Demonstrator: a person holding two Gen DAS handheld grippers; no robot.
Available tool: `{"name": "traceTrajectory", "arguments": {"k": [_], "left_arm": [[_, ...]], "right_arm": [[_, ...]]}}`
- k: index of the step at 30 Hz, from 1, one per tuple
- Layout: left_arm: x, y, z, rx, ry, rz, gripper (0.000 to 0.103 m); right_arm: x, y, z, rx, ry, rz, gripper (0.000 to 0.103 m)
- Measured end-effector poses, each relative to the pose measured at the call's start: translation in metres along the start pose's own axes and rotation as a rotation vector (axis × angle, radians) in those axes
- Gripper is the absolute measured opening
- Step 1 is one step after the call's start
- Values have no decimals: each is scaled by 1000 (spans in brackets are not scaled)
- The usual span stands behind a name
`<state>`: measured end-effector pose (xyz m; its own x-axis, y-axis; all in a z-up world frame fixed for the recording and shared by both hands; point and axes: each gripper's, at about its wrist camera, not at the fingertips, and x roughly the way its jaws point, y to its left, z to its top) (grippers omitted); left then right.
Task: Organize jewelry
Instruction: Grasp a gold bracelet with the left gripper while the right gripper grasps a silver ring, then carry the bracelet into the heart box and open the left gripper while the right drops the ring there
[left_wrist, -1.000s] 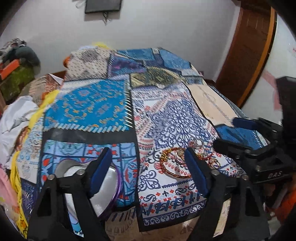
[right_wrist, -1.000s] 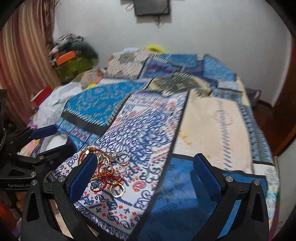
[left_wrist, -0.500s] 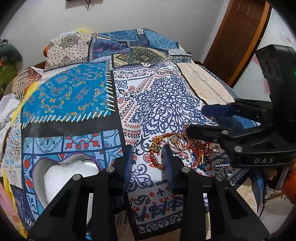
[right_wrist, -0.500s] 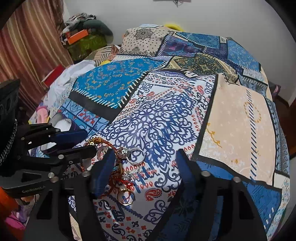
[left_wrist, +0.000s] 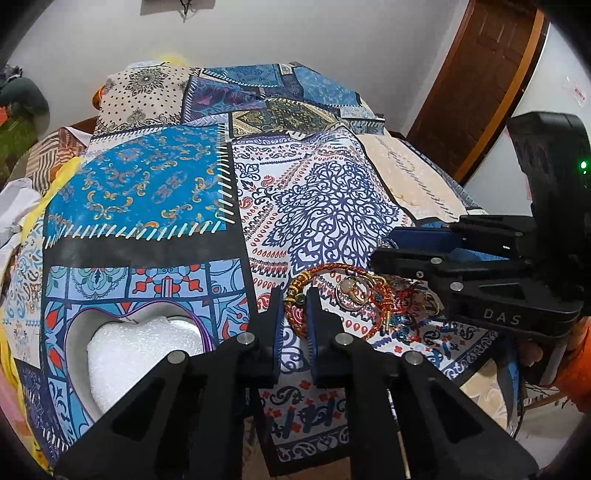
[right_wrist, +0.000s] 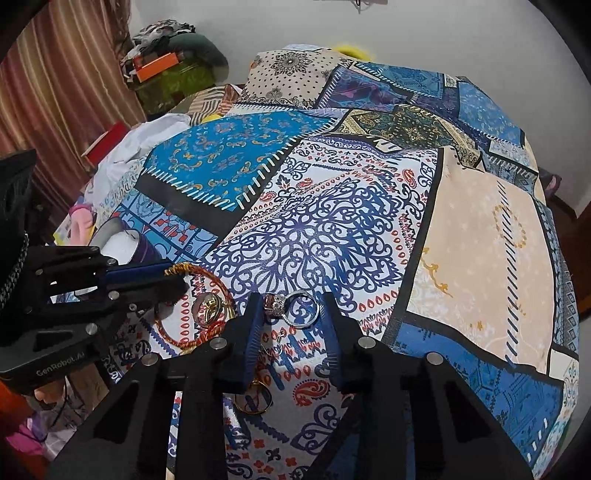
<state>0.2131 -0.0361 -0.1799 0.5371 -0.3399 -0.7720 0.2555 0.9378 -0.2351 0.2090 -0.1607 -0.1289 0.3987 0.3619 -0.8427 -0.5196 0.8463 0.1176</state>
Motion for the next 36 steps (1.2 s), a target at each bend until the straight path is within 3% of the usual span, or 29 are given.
{"name": "traceTrajectory", "arguments": {"k": [6,21,36], "left_arm": [[-19,-10,3,35,-50,24,10],[-88,-33,5,84,-190,44,10],[-145,-5,-11,48,-277,123,10]], "right_arm": [[-10,2,0,19,-23,9,28],[-79,21,6,11,-184,-55,28],[-95,72,14,-51,-269,-24,28]]}}
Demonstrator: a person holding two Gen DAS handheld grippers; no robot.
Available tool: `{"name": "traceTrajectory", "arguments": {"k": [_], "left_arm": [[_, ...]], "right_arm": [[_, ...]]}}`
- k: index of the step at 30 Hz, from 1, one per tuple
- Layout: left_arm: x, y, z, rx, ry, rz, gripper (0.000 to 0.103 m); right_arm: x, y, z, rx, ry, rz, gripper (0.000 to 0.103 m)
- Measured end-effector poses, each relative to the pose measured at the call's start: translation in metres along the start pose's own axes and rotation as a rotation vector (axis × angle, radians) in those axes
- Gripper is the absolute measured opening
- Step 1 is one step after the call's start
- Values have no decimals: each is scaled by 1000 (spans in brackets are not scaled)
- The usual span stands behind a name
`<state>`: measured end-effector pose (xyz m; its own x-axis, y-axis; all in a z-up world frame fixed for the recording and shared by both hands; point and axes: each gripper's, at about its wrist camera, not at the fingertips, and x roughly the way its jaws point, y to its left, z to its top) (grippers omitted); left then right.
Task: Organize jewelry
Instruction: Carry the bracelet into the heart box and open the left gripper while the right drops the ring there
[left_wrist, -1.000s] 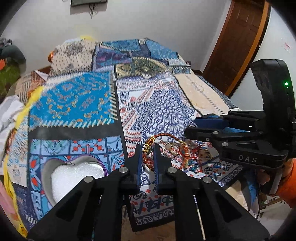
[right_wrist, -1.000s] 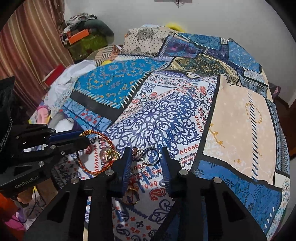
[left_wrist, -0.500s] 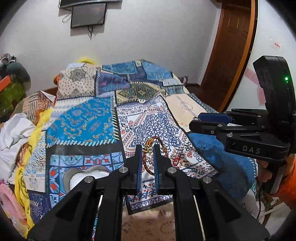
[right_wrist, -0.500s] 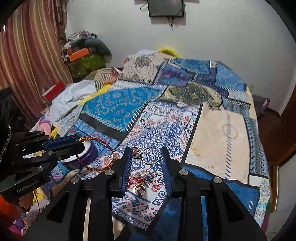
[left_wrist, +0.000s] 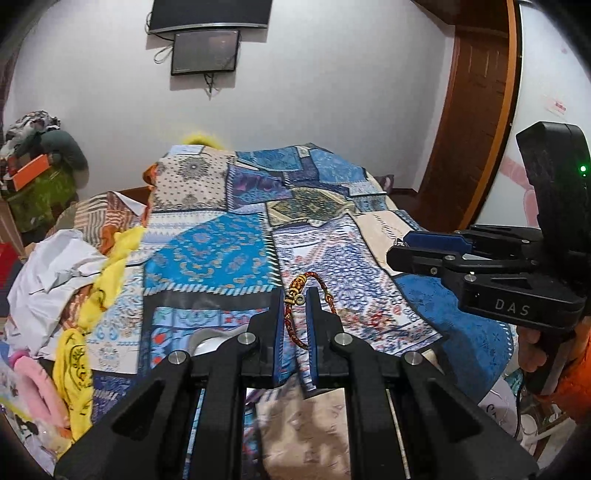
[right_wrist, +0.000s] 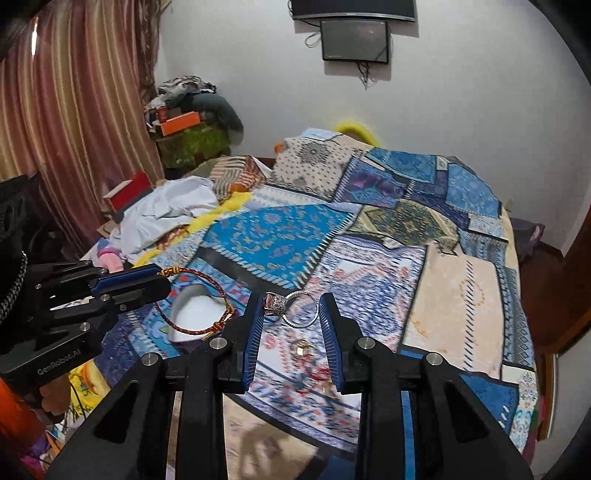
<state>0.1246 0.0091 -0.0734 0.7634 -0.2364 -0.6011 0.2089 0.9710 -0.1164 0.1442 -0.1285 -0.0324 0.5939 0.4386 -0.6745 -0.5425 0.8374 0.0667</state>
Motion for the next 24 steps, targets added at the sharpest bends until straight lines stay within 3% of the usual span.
{"name": "traceTrajectory", "arguments": {"k": [12,24], "left_arm": [[-7,49,-17,-69,6,72,10],[35,81,-41,-118,112,53,10]], "right_arm": [[30,47,5,-43,22,100,28],[80,64,-3,-60,130,159,28]]}}
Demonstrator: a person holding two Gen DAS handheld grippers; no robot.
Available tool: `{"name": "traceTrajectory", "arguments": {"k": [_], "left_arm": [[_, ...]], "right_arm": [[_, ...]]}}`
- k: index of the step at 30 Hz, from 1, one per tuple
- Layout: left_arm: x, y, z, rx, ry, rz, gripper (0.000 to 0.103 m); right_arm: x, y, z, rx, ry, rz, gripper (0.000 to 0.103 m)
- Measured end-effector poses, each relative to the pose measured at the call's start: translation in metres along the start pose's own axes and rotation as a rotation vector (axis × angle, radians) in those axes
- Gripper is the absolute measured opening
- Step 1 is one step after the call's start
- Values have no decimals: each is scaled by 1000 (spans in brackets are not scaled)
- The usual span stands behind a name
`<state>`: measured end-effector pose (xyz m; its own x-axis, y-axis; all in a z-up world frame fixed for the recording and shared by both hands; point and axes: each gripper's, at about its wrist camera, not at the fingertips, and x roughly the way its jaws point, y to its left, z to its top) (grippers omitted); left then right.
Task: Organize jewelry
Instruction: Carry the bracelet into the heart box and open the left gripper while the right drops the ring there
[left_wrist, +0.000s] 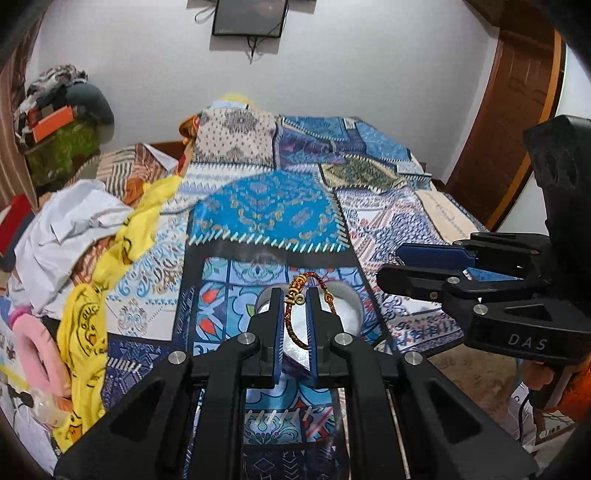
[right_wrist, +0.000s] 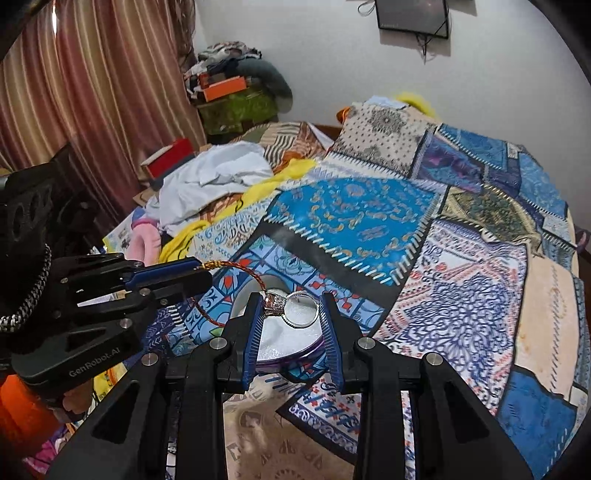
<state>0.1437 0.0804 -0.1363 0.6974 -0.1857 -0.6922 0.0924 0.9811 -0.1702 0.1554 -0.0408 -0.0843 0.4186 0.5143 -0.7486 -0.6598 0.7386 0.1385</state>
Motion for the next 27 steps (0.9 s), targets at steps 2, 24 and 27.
{"name": "traceTrajectory", "arguments": {"k": [2,24,27], "left_arm": [[9,5,-2,-12,21,-16,10],[38,28,-11,-20,75,-47,16],[32,33,-12,-20,62,-24,20]], "right_arm": [[8,0,0,0,18,5,28],[65,7,-7,-34,182,34,28],[68,8,-8,-36,193,26,28]]}}
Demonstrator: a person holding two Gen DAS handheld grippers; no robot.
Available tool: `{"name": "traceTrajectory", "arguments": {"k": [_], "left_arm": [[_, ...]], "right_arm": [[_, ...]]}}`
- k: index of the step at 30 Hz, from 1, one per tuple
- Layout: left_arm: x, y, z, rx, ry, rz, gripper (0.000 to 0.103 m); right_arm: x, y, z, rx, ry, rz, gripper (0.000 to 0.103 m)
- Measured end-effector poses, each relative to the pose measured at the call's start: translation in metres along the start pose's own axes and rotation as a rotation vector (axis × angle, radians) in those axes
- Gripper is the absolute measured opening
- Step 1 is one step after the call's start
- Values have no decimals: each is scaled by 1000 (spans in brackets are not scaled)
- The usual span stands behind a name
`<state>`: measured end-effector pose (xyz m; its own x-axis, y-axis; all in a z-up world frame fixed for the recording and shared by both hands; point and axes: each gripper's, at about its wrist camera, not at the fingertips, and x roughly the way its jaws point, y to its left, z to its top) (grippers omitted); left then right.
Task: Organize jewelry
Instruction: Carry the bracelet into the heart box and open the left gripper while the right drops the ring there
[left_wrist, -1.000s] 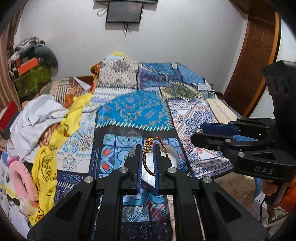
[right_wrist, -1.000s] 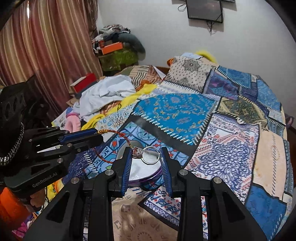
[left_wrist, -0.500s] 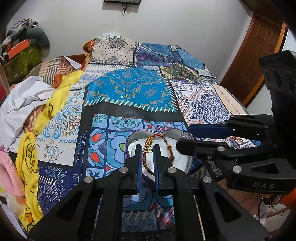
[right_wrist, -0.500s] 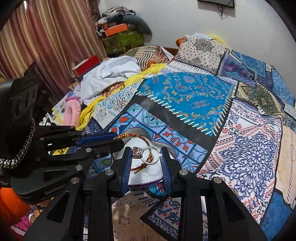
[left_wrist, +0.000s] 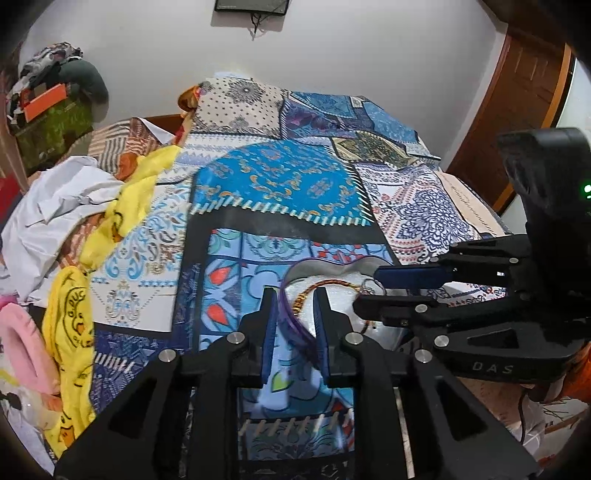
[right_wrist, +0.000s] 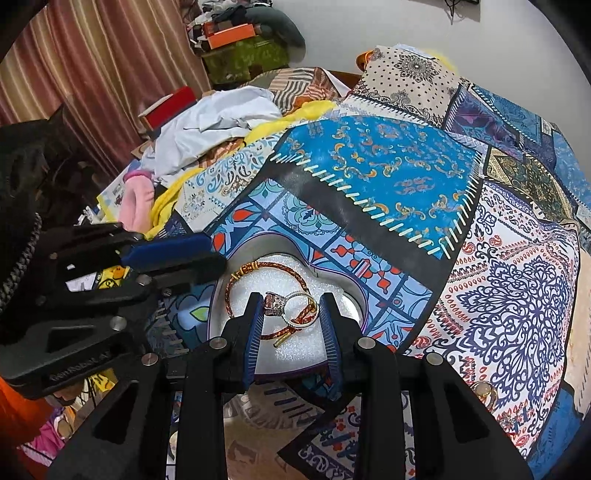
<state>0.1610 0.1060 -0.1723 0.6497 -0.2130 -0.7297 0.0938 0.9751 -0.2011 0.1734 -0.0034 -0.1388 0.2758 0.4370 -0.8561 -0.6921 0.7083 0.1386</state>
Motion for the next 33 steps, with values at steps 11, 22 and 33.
{"name": "traceTrajectory", "arguments": {"k": [11,22,33], "left_arm": [[-20,9,-2,-20,-25,53,30],[-40,-22,2,23,-57,71,37],[-39,-73,14,67,-69,30,41]], "right_arm": [[-2,0,1,15,14,-16,34],[-46,-10,-8,54,-88,-38,35],[-100,-44,-37,117,-198,-130,35]]}}
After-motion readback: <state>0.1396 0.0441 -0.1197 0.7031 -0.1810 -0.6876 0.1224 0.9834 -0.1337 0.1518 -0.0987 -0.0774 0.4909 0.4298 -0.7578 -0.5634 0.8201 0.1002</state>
